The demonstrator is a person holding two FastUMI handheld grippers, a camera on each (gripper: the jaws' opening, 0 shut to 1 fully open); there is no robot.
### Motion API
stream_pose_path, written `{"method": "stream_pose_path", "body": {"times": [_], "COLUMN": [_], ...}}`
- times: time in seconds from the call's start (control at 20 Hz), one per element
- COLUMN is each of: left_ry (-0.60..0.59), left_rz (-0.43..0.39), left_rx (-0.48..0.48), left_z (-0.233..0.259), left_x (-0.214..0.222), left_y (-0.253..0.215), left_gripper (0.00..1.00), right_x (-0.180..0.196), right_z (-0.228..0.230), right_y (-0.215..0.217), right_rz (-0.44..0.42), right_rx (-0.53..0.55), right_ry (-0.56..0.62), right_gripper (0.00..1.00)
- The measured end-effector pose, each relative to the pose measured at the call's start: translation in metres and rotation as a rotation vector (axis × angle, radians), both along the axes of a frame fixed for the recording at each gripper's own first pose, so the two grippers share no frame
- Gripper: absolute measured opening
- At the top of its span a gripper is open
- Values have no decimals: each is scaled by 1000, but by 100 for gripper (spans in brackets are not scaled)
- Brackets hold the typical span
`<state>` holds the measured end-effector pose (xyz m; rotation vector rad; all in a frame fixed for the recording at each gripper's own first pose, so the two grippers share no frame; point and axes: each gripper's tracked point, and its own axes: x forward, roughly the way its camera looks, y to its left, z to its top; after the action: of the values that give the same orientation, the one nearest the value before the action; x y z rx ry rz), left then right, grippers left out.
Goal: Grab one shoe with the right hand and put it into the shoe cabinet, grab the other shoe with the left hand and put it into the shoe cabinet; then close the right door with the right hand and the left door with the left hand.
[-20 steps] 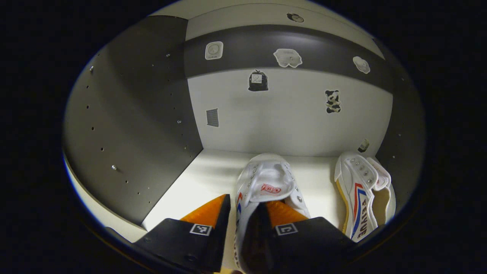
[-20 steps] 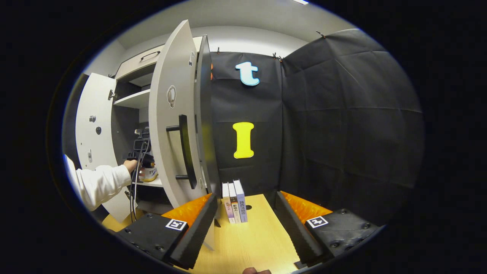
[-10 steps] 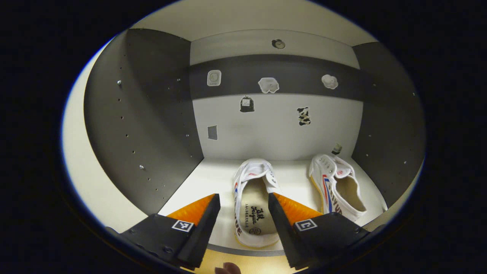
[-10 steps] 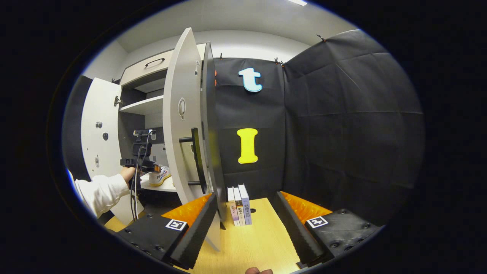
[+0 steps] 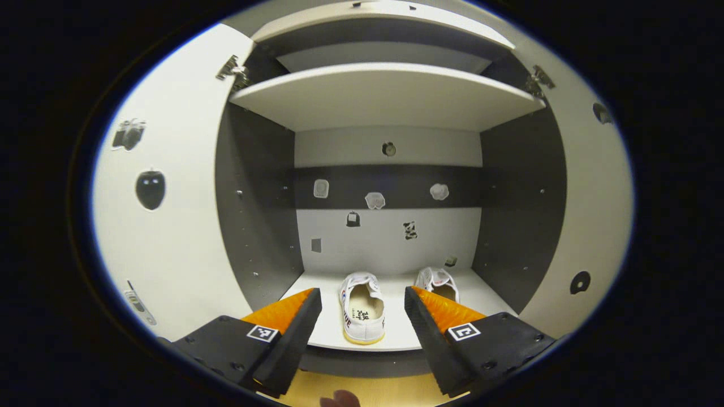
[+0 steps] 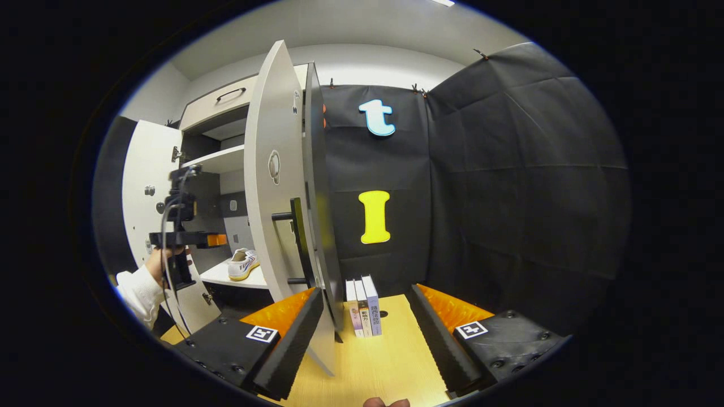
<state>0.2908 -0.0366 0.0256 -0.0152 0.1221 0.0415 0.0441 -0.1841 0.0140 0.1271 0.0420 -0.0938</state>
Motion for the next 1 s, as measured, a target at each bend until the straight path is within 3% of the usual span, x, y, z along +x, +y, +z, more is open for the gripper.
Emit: {"method": "stream_pose_path", "body": {"times": [0.25,0.6,1.0], "left_ry": [-92,-127,-95], "left_rz": [-12,-8,-67], "left_rx": [-58,-6,-39], "left_z": [24,26,9], "left_x": [-69,-146,-191], "left_y": [5,15,13], "left_gripper": [94,95,95], "right_x": [16,46,61], "right_z": [8,17,20], "right_y": [0,7,7], "right_rz": [13,37,28], "right_rx": [-1,-20,-12], "right_ry": [-21,-36,-42], "right_gripper": [98,98,98]}}
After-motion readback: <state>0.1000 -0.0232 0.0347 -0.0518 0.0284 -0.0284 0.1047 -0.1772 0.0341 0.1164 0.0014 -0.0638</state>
